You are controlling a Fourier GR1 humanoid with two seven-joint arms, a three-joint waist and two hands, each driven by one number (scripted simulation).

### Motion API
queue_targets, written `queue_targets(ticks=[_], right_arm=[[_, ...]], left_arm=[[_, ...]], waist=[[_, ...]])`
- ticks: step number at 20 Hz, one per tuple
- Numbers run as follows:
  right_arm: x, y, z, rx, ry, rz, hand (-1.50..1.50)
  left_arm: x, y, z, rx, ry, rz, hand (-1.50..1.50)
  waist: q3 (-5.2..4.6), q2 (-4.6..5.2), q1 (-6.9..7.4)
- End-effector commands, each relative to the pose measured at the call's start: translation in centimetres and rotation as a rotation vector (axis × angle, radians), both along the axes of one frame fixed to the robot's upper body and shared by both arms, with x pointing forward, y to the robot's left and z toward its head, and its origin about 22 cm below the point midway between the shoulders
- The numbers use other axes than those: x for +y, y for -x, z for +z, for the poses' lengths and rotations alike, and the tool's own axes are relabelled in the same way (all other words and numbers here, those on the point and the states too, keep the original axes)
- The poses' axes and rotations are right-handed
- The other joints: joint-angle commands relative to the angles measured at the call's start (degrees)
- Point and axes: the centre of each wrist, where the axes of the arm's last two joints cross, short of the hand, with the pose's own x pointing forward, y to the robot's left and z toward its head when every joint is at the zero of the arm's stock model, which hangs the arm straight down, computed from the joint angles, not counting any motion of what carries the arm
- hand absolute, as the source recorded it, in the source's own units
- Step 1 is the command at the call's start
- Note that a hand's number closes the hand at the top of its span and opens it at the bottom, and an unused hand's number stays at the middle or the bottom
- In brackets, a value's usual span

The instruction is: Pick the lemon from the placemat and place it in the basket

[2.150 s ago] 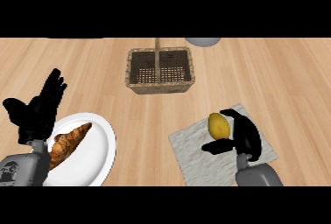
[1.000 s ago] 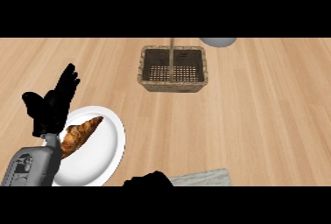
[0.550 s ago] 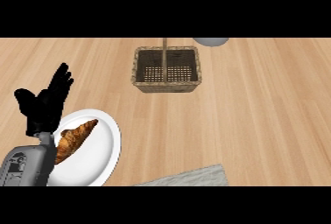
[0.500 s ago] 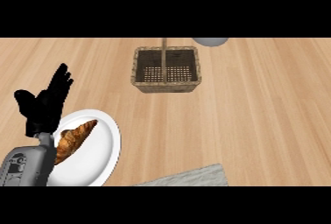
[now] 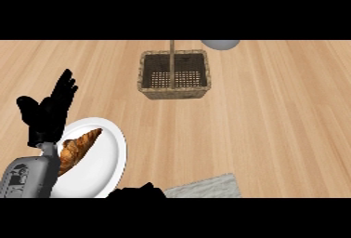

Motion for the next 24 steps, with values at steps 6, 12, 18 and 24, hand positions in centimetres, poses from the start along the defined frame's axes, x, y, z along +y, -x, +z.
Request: queue_targets(ticks=[6,12,18,24], right_arm=[[0.6,-4.1,12.2,0.054,-0.229,-0.134,1.5],[3.4,-7.5,19.2,0.017,-0.177,-0.226,1.5],[7.3,-10.4,22.2,-0.046,-0.058,-0.322,1.5],[8.5,-15.2,21.8,-0.032,0.037,-0.37,1.5]], left_arm=[[-1.2,0.5,-0.5,-0.004,0.006,-0.022,0.0],[0.7,-0.2,-0.2,-0.019,-0.01,-0.009,0.0],[-0.8,-0.1,-0.1,-0.005,-0.001,-0.018,0.0],[-2.0,0.2,0.4,-0.021,0.003,-0.021,0.0]], waist=[[-0.05,-0.06,1.26],[-0.05,0.27,0.7],[0.0,0.37,1.06],[0.03,0.87,1.38]])
